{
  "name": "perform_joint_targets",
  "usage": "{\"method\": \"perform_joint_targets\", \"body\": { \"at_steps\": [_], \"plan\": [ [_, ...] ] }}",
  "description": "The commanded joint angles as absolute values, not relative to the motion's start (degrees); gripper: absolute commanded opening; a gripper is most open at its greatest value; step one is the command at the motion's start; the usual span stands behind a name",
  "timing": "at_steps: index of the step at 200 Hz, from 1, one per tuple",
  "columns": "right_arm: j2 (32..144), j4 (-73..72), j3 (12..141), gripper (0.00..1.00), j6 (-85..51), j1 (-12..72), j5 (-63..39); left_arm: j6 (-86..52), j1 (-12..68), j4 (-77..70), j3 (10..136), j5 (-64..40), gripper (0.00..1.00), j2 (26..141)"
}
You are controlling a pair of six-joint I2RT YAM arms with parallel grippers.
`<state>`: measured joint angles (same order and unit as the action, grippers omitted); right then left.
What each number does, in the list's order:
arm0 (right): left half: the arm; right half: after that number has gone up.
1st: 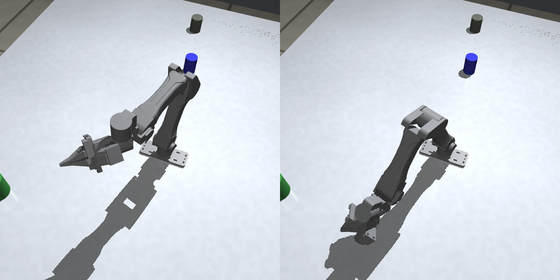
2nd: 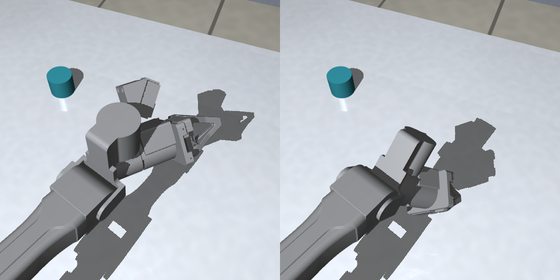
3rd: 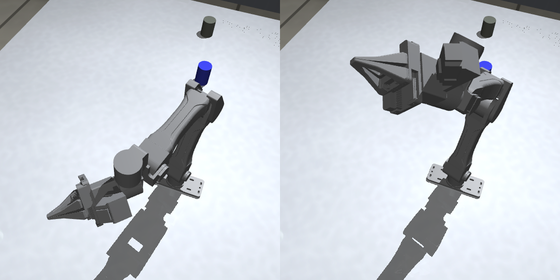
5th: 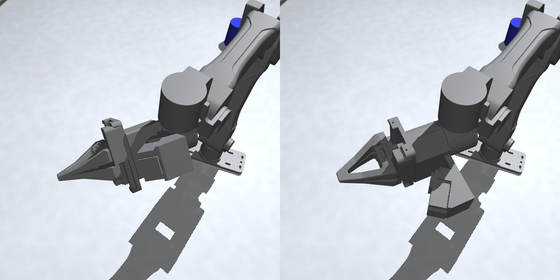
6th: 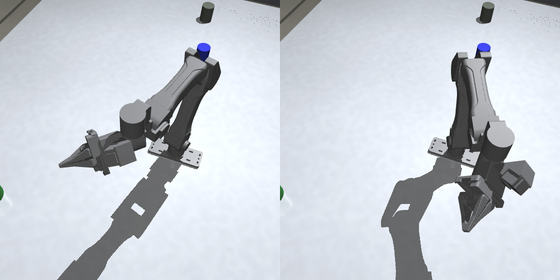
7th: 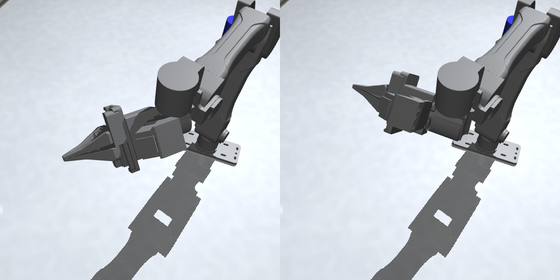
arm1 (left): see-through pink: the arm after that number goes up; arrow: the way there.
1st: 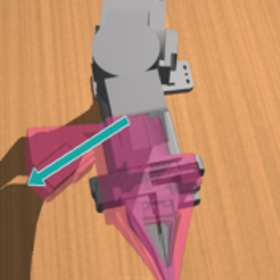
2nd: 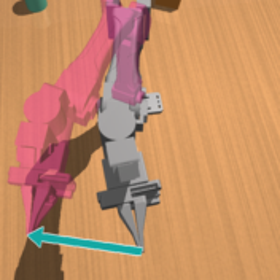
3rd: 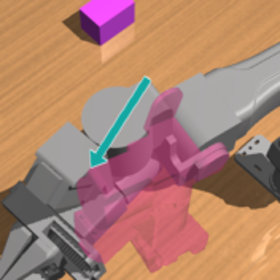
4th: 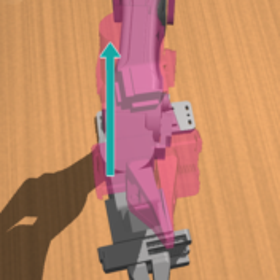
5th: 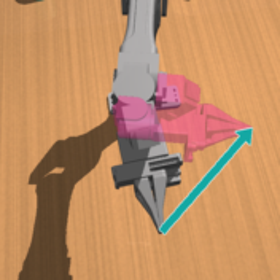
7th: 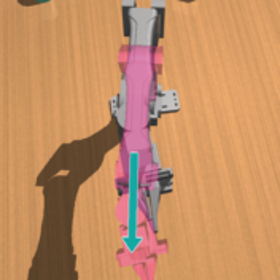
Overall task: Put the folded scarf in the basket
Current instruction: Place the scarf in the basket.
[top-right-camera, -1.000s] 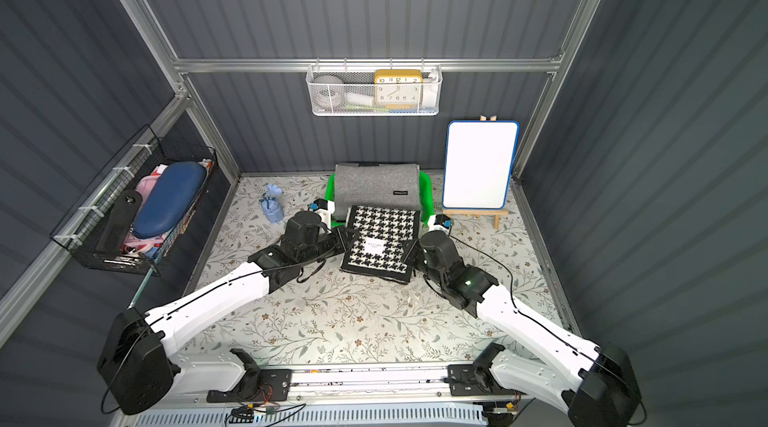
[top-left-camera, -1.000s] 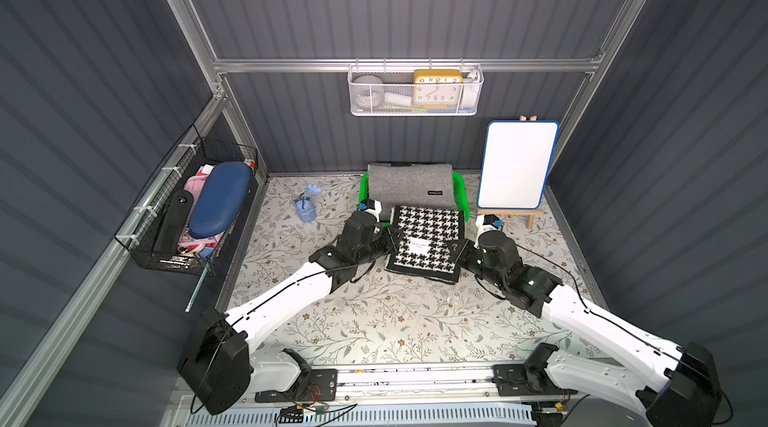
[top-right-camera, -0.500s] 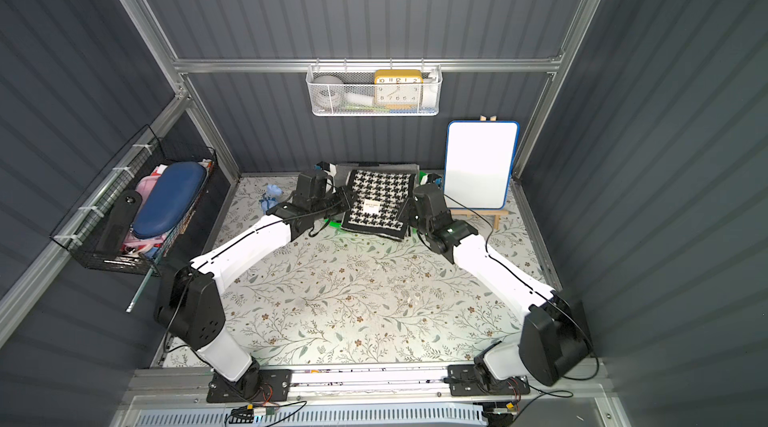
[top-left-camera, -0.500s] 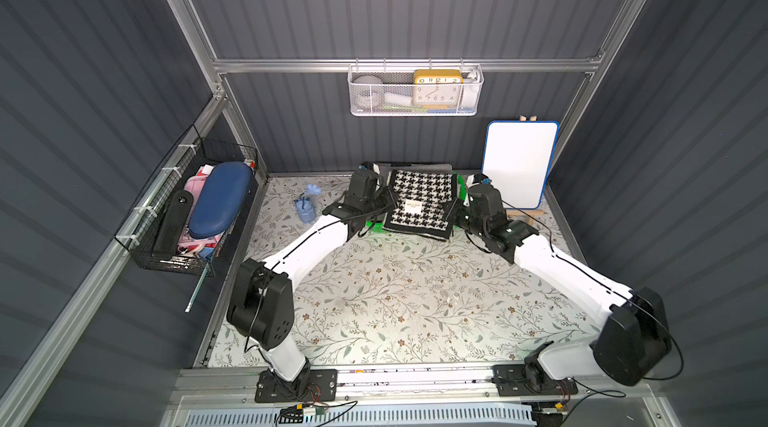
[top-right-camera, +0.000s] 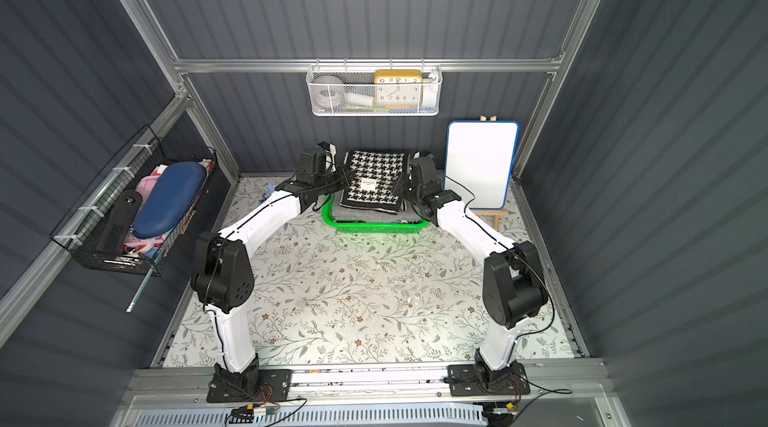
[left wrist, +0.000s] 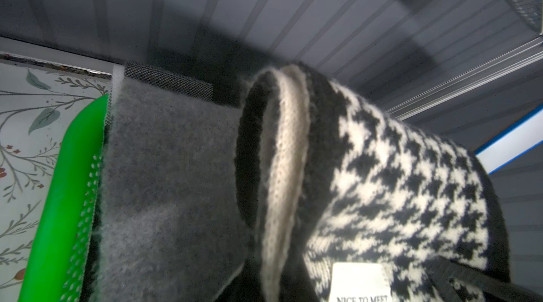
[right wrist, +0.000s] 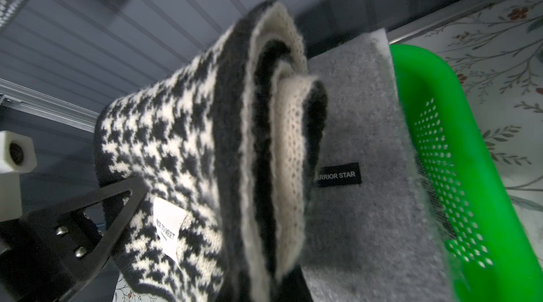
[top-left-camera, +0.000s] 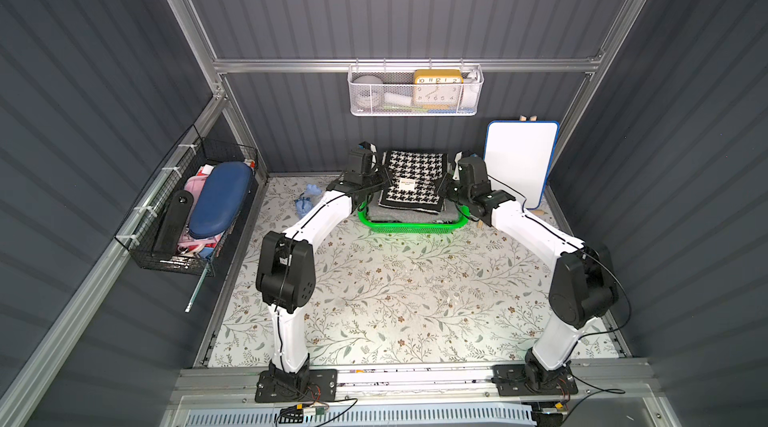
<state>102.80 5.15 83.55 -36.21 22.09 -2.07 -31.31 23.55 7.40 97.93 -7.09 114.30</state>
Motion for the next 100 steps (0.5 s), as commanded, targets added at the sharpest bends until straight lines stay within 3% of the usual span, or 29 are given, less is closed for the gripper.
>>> {"method": "perform_joint_targets", "body": {
  "at_steps": [1,19,25,34,41,54,65,79,100],
  "plan": [
    [103.86,5.1,84.55,0.0,-37.02,20.98,-1.51,-30.23,21.37,6.58,99.18,-7.0,0.0,116.03],
    [105.04,4.61,84.2,0.04,-37.71,20.91,-0.53,-30.58,21.27,5.45,98.44,-8.78,0.0,116.94],
    [105.39,4.63,84.22,0.09,-37.75,20.91,0.18,-30.59,21.26,5.36,98.52,-9.18,0.0,117.26],
    [105.75,4.74,84.38,0.24,-37.9,20.82,1.57,-30.57,21.19,5.3,98.55,-9.81,0.03,117.58],
    [105.9,5.03,84.52,0.35,-38.12,20.69,2.54,-30.12,21.18,4.78,98.41,-10.84,0.19,117.58],
    [106.07,5.58,84.95,0.48,-38.5,20.33,3.56,-29.46,21.18,2.66,97.36,-13.43,0.73,116.73],
    [105.82,5.76,84.9,0.57,-38.82,20.04,3.66,-29.31,21.18,0.51,96.2,-15.59,0.98,115.46],
    [104.93,6.37,84.99,0.63,-39.12,19.86,3.26,-29.33,21.18,-0.49,95.2,-16.57,0.99,113.72],
    [102.28,7.05,84.05,0.65,-38.96,19.85,1.56,-28.27,21.18,-0.98,93.57,-16.79,0.99,110.1]
  ]
}}
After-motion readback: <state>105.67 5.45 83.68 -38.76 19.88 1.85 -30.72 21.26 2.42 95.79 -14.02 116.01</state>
